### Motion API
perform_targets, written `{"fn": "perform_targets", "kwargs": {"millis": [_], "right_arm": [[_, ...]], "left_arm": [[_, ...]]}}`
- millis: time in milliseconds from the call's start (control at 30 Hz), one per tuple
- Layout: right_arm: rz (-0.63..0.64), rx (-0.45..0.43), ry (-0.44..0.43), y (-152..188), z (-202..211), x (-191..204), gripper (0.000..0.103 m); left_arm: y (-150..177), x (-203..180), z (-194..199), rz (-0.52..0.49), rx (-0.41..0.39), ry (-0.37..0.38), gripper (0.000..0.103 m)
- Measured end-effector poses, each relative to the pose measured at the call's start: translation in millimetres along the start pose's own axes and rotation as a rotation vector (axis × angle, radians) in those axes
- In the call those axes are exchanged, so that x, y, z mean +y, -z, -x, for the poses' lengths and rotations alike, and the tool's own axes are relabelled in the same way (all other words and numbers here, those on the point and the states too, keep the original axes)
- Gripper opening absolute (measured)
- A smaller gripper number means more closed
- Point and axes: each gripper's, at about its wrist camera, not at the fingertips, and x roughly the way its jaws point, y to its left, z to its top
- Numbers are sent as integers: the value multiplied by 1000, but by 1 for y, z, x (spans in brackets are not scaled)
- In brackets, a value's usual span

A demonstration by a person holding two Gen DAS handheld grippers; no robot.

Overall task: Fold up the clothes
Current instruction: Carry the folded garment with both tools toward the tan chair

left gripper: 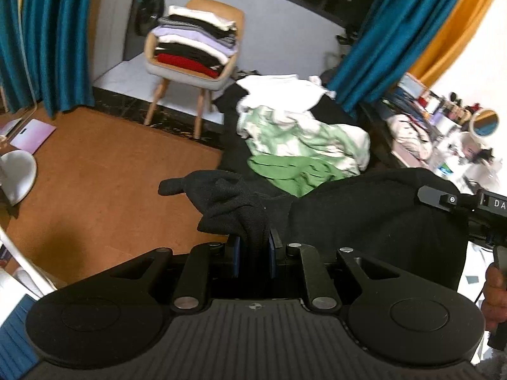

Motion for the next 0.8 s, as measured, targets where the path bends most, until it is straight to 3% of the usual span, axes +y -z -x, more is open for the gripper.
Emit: {"fn": "perform_targets", "kwargs": {"millis": [100,333,567,800], "right_arm": [[10,36,-2,-12,-34,8,25],[-10,92,-4,-66,-123,-15,25],[-69,76,-30,-137,-207,-43,25],[-2,64,-71,-224,-292,-34,25]], "left_arm": [[-14,15,-13,9,-3,-26,17],[-60,50,-60,65,35,-30,17],[-145,53,-117,102,14,-79,17],[-217,78,-157,143,-68,-92,15]]}}
